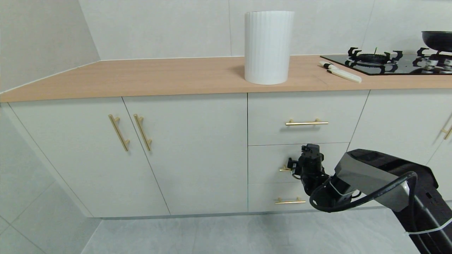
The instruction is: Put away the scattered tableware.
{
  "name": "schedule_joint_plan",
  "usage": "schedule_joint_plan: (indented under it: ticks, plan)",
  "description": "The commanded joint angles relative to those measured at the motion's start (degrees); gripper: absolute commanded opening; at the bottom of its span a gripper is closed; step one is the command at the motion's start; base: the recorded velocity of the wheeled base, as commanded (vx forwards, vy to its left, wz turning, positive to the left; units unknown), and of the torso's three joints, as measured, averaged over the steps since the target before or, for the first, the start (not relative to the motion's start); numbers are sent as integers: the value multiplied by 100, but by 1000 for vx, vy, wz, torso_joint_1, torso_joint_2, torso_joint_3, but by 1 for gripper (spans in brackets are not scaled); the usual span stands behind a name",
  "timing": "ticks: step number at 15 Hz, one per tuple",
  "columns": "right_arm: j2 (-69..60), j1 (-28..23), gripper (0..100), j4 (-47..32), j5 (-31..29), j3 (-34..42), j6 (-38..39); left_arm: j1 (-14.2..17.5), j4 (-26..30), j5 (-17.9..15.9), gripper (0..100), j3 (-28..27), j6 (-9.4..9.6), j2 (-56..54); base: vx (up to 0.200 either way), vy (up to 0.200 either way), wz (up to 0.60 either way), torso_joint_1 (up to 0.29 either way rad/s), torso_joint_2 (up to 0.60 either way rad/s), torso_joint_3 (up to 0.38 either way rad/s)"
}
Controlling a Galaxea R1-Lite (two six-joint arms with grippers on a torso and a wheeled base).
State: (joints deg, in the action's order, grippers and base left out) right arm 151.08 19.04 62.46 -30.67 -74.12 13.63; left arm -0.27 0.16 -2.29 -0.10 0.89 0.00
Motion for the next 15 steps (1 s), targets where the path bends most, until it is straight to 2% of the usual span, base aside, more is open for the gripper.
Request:
schedule_joint_plan:
  ticks: [1, 4, 6, 8, 10, 12, 15]
  plan:
    - [-70, -6, 100, 29, -18, 55, 8, 0, 2, 1, 100, 1, -1, 0, 0, 0, 0, 0, 0, 0]
    - [-465, -6, 100, 20, -9, 583, -1, 0, 2, 1, 100, 1, -1, 0, 0, 0, 0, 0, 0, 0]
    - [-1467, -6, 100, 11, 61, 1734, -1, 0, 2, 1, 100, 1, -1, 0, 0, 0, 0, 0, 0, 0]
    - [-2390, -23, 100, -50, 307, 2631, -150, 0, 2, 1, 100, 1, -1, 0, 0, 0, 0, 0, 0, 0]
    - [-3339, -15, 100, -50, 307, 3422, -352, 0, 2, 1, 100, 1, -1, 0, 0, 0, 0, 0, 0, 0]
    - [-4825, 100, 100, -50, 228, 4511, -484, 0, 2, 1, 100, 1, -1, 0, 0, 0, 0, 0, 0, 0]
    - [-6925, 100, 100, -41, -176, 5803, -1090, 0, 2, 1, 100, 1, -1, 0, 0, 0, 0, 0, 0, 0]
